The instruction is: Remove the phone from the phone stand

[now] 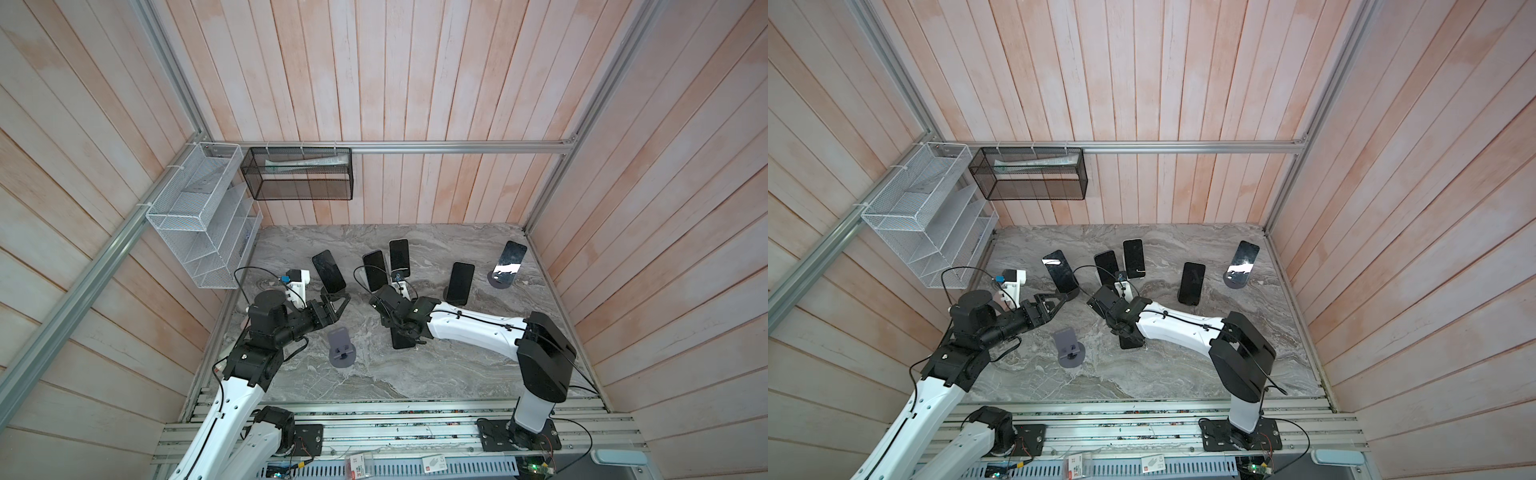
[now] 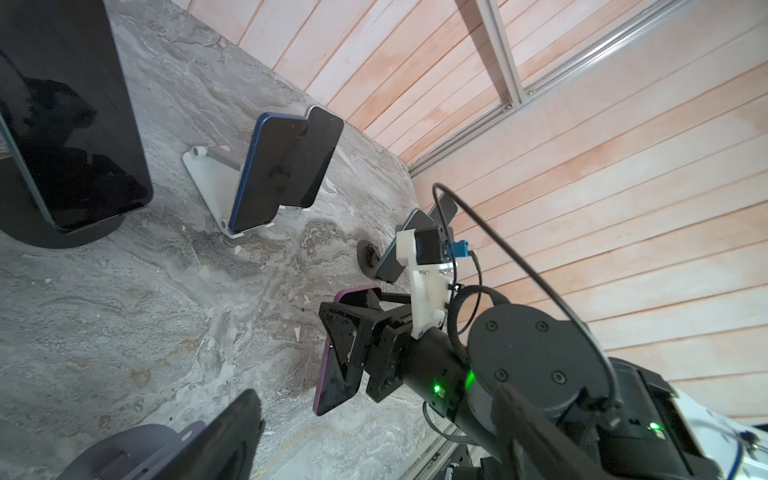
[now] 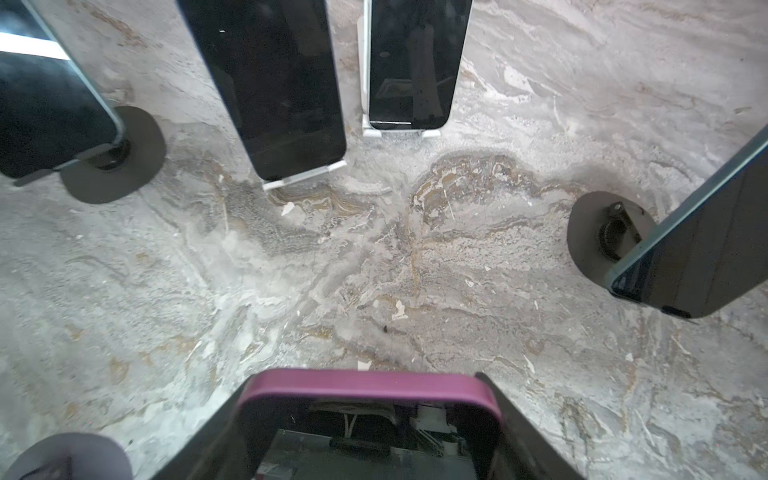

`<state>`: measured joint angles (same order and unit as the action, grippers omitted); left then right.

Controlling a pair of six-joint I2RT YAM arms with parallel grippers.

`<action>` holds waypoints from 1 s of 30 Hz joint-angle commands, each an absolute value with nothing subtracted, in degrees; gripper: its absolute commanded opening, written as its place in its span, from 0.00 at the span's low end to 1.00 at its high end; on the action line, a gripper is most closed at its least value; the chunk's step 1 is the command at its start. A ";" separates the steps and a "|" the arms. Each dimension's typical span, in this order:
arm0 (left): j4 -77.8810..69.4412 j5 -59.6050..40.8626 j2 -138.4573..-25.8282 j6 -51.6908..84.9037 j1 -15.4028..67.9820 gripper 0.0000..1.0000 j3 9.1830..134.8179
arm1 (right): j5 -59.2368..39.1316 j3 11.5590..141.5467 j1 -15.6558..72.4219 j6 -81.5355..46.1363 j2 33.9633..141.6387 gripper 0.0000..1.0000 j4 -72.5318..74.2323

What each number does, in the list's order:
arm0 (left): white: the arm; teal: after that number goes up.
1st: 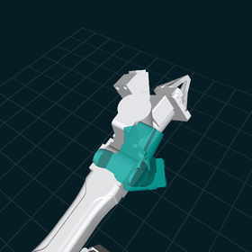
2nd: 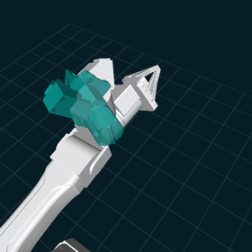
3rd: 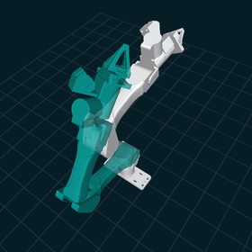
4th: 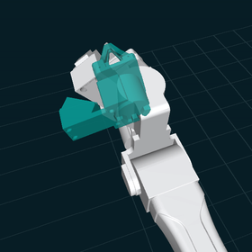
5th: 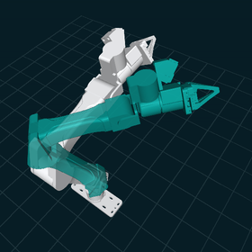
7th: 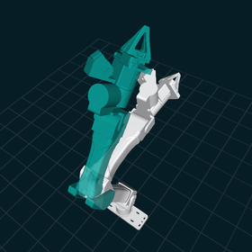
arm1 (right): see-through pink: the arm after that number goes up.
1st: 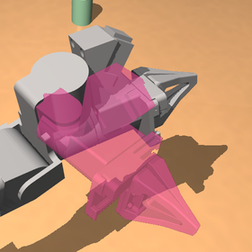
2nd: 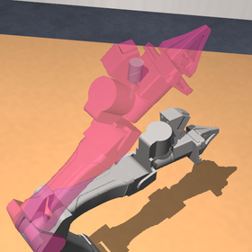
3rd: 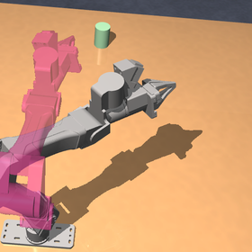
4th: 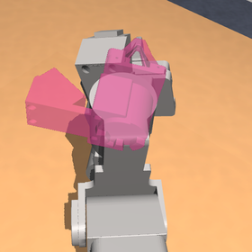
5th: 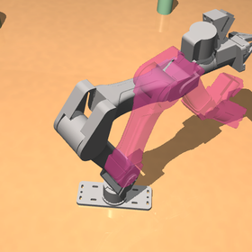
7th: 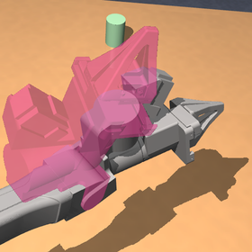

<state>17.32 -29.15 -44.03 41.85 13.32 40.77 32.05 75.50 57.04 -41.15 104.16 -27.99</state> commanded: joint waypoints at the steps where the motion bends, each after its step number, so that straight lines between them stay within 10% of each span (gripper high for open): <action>1: 14.30 -24.56 -43.55 43.76 13.62 0.89 38.90 | 29.66 76.43 53.81 -42.90 106.51 0.68 -26.36; 30: 18.98 -14.60 -40.79 41.58 13.59 0.90 37.88 | 23.39 74.80 49.90 -40.42 117.82 0.76 -21.23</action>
